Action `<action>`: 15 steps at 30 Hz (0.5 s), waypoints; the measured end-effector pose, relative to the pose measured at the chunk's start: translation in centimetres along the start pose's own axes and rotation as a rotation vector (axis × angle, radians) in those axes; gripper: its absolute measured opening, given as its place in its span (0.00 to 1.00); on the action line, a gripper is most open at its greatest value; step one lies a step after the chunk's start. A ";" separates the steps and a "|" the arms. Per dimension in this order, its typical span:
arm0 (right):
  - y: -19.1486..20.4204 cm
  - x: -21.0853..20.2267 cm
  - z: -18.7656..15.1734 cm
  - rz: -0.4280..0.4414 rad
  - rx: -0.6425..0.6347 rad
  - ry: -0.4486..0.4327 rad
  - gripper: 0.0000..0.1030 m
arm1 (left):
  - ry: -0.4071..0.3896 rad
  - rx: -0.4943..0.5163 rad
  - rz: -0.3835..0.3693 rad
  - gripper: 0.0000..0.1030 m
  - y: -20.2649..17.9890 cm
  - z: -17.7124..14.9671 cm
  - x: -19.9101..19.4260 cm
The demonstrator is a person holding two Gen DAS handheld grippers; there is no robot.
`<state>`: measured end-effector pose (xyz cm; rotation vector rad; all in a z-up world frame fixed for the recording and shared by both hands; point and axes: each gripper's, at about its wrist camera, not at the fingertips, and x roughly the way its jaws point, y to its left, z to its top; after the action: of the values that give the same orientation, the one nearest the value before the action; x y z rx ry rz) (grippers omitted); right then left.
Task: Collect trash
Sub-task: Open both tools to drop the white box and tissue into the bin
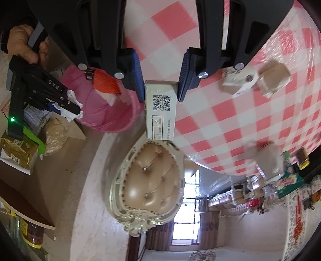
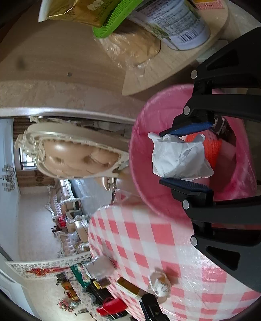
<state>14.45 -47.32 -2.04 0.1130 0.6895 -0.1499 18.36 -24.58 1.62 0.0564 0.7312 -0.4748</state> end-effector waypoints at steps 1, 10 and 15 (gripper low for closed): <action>-0.5 0.2 0.1 -0.006 0.005 0.001 0.40 | 0.001 0.004 -0.006 0.31 -0.3 0.2 0.3; -2.9 1.9 0.4 -0.024 0.026 0.016 0.40 | 0.020 0.050 -0.080 0.31 -4.0 1.8 3.5; -3.6 2.5 0.4 -0.029 0.029 0.022 0.41 | 0.032 0.071 -0.112 0.31 -5.6 2.2 4.9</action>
<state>16.03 -51.14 -3.52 0.1326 0.7117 -0.1867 20.46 -32.05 0.74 0.0902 0.7511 -0.6075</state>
